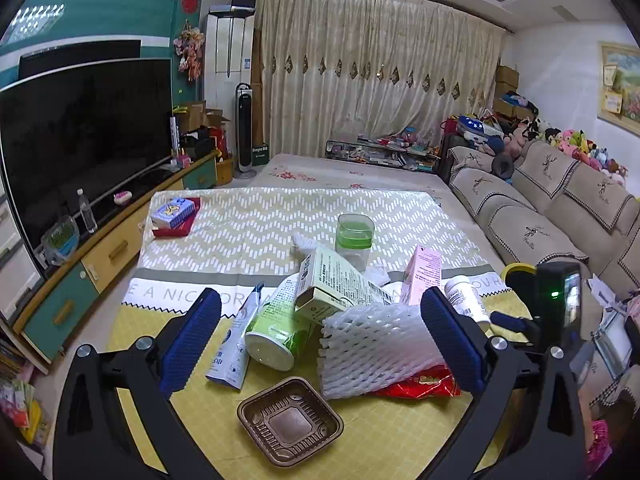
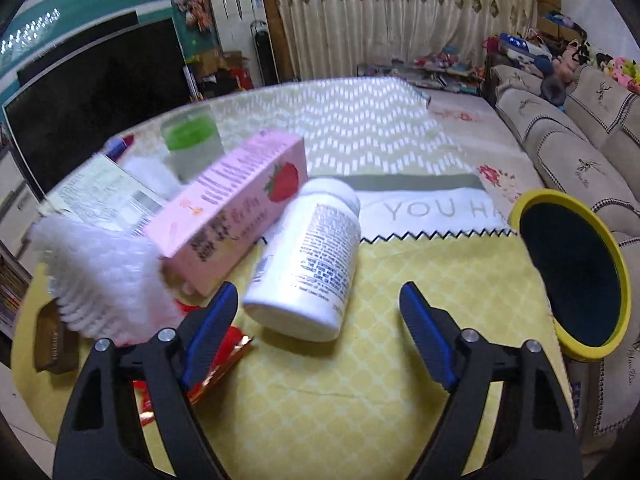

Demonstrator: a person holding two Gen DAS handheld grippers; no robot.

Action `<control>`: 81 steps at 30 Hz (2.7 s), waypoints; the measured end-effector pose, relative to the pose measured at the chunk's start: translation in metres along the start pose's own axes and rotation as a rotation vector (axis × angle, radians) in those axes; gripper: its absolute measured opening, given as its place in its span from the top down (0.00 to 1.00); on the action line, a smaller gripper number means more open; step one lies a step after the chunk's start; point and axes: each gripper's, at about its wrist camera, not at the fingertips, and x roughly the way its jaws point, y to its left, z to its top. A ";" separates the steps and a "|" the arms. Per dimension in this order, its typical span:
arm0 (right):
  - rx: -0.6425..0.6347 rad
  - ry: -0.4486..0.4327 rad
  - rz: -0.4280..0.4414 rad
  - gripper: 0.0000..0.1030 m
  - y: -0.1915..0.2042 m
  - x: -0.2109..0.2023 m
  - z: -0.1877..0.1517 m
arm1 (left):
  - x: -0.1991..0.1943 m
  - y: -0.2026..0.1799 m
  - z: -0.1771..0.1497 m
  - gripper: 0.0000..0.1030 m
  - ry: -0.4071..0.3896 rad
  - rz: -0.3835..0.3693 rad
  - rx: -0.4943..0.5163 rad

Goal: Collect trash
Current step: 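Grasp the white pill bottle with the right gripper, then carry the pill bottle into the bin and open the right gripper, then grasp the pink strawberry milk carton with the left gripper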

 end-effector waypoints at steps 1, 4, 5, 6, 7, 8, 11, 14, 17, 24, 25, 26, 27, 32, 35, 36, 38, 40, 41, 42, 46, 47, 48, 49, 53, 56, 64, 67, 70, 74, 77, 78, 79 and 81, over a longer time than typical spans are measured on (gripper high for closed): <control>0.001 0.011 0.000 0.32 -0.002 0.003 -0.001 | 0.001 0.000 0.000 0.05 0.003 -0.002 -0.004; 0.014 -0.024 -0.014 0.51 -0.010 -0.002 0.003 | 0.005 0.000 0.000 0.05 0.009 -0.003 -0.004; 0.019 -0.033 -0.015 0.54 -0.013 -0.004 0.003 | 0.007 -0.001 0.000 0.05 0.012 -0.004 -0.004; 0.027 -0.041 -0.011 0.55 -0.017 -0.007 0.004 | 0.007 -0.002 0.001 0.05 0.015 -0.006 -0.003; 0.030 -0.047 -0.009 0.56 -0.021 -0.010 0.004 | 0.010 -0.001 0.002 0.05 0.018 -0.007 -0.002; 0.031 -0.055 -0.012 0.56 -0.025 -0.014 0.005 | 0.011 -0.002 0.002 0.05 0.021 -0.007 -0.002; 0.026 -0.068 0.009 0.56 -0.032 -0.025 0.006 | 0.015 -0.004 0.002 0.05 0.032 -0.012 -0.002; 0.010 -0.085 0.028 0.56 -0.036 -0.039 0.003 | 0.018 -0.007 0.000 0.05 0.037 -0.014 0.000; 0.009 -0.107 0.042 0.56 -0.040 -0.054 0.001 | 0.019 -0.009 0.000 0.05 0.036 -0.017 0.003; 0.043 -0.162 0.013 0.56 -0.062 -0.078 0.004 | 0.018 -0.013 0.001 0.05 0.029 -0.024 0.019; 0.054 -0.170 -0.005 0.56 -0.069 -0.080 0.006 | 0.018 -0.013 0.000 0.05 0.028 -0.024 0.021; 0.066 -0.174 -0.021 0.56 -0.076 -0.081 0.006 | 0.018 -0.014 0.000 0.05 0.027 -0.024 0.022; 0.087 -0.174 -0.049 0.56 -0.089 -0.082 0.007 | 0.018 -0.015 0.000 0.05 0.026 -0.025 0.024; 0.199 -0.137 -0.207 0.56 -0.152 -0.068 0.006 | 0.020 -0.020 0.000 0.05 0.029 -0.032 0.032; 0.271 -0.081 -0.276 0.56 -0.193 -0.050 0.003 | 0.023 -0.025 0.000 0.05 0.036 -0.040 0.042; 0.288 -0.058 -0.301 0.56 -0.205 -0.042 0.002 | 0.024 -0.026 0.000 0.05 0.038 -0.041 0.046; 0.312 -0.024 -0.314 0.56 -0.222 -0.027 -0.002 | 0.027 -0.031 -0.001 0.05 0.047 -0.046 0.055; 0.327 0.009 -0.323 0.56 -0.233 -0.012 -0.003 | 0.030 -0.035 0.000 0.05 0.056 -0.055 0.059; 0.331 0.024 -0.328 0.56 -0.238 -0.004 -0.004 | 0.032 -0.037 0.000 0.05 0.058 -0.058 0.062; 0.333 0.032 -0.330 0.56 -0.240 0.001 -0.004 | 0.033 -0.039 0.001 0.05 0.060 -0.059 0.066; 0.336 0.069 -0.336 0.56 -0.247 0.020 -0.003 | 0.039 -0.050 0.002 0.05 0.071 -0.066 0.095; 0.336 0.073 -0.342 0.56 -0.248 0.021 -0.003 | 0.041 -0.052 0.003 0.05 0.075 -0.070 0.101; 0.336 0.074 -0.347 0.55 -0.249 0.022 -0.003 | 0.043 -0.054 0.004 0.05 0.078 -0.074 0.106; 0.336 0.070 -0.347 0.52 -0.249 0.022 -0.002 | 0.045 -0.057 0.005 0.05 0.083 -0.080 0.112; 0.320 0.040 -0.345 0.48 -0.242 0.008 -0.001 | 0.056 -0.068 0.009 0.05 0.101 -0.108 0.139; 0.309 0.025 -0.327 0.47 -0.234 -0.001 0.000 | 0.070 -0.079 0.014 0.05 0.130 -0.144 0.173; 0.284 -0.017 -0.290 0.44 -0.218 -0.027 -0.003 | 0.130 -0.126 0.024 0.05 0.283 -0.243 0.283; 0.278 -0.027 -0.275 0.43 -0.214 -0.034 -0.004 | 0.155 -0.137 0.026 0.09 0.335 -0.230 0.305; 0.281 -0.032 -0.265 0.43 -0.215 -0.036 -0.003 | 0.182 -0.141 0.027 0.17 0.402 -0.212 0.292; 0.291 -0.037 -0.256 0.43 -0.218 -0.037 -0.005 | 0.205 -0.143 0.025 0.19 0.455 -0.183 0.303; 0.299 -0.037 -0.252 0.43 -0.221 -0.037 -0.006 | 0.216 -0.148 0.023 0.24 0.479 -0.167 0.325; 0.301 -0.035 -0.250 0.43 -0.222 -0.036 -0.006 | 0.218 -0.149 0.022 0.26 0.483 -0.167 0.327; 0.304 -0.034 -0.249 0.43 -0.222 -0.036 -0.007 | 0.222 -0.150 0.022 0.29 0.495 -0.165 0.327; 0.307 -0.032 -0.244 0.43 -0.223 -0.034 -0.008 | 0.226 -0.149 0.022 0.33 0.509 -0.167 0.326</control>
